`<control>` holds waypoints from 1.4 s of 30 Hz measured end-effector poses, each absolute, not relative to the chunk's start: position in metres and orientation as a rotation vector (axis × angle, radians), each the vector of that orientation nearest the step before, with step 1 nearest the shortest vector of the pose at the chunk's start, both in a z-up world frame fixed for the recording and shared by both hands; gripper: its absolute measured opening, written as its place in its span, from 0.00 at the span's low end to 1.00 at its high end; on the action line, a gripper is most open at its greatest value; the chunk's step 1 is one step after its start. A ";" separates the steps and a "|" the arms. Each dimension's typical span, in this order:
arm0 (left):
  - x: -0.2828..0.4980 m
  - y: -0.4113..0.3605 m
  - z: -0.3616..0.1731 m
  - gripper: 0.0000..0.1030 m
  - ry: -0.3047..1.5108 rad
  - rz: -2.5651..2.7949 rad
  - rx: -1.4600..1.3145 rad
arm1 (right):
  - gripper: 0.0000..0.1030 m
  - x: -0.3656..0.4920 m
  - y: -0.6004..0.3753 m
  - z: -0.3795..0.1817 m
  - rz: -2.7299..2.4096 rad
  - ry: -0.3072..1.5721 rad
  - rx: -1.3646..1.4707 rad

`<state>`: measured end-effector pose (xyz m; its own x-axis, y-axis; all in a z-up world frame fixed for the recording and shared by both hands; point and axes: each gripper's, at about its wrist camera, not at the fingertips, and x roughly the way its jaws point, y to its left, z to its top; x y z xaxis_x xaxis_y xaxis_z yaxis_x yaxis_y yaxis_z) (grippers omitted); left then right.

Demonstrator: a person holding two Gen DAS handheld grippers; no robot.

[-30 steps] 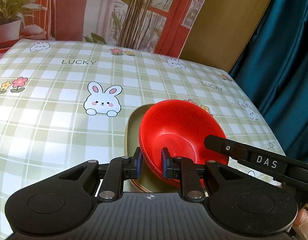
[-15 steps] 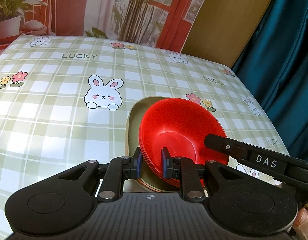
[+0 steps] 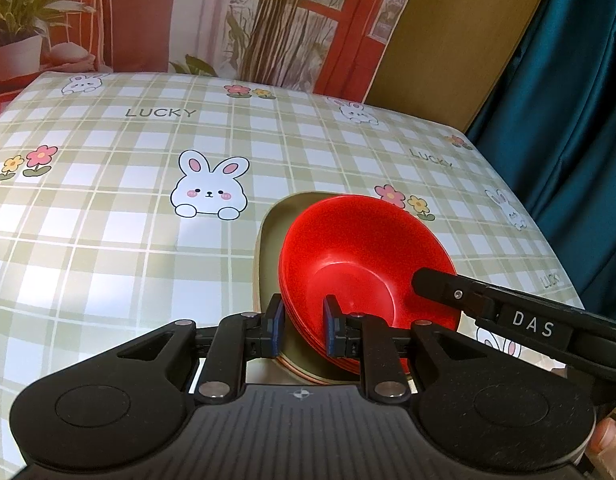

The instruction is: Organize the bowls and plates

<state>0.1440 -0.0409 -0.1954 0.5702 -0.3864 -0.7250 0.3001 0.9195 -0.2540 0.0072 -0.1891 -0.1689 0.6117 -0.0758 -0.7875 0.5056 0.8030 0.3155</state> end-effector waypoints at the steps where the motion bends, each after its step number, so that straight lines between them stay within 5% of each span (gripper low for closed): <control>1: 0.144 -0.040 -0.195 0.26 0.878 -0.401 -0.107 | 0.16 0.007 -0.189 -0.169 -0.359 0.856 0.554; 9: 0.140 -0.040 -0.186 0.59 0.862 -0.436 -0.121 | 0.28 0.004 -0.192 -0.164 -0.370 0.853 0.539; 17: 0.127 -0.032 -0.157 0.66 0.773 -0.455 -0.120 | 0.45 -0.001 -0.194 -0.141 -0.384 0.817 0.504; 30: 0.102 -0.025 -0.065 0.79 0.501 -0.393 -0.043 | 0.93 -0.007 -0.210 -0.059 -0.389 0.665 0.389; 42: 0.070 -0.023 0.022 0.92 0.217 -0.244 0.100 | 1.00 0.006 -0.218 0.034 -0.412 0.518 0.254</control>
<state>0.0697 -0.0232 0.0218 0.9472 -0.2289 -0.2245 0.2502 0.9655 0.0715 0.0065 -0.2179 0.0344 0.7900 -0.3156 -0.5256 0.4416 0.8876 0.1309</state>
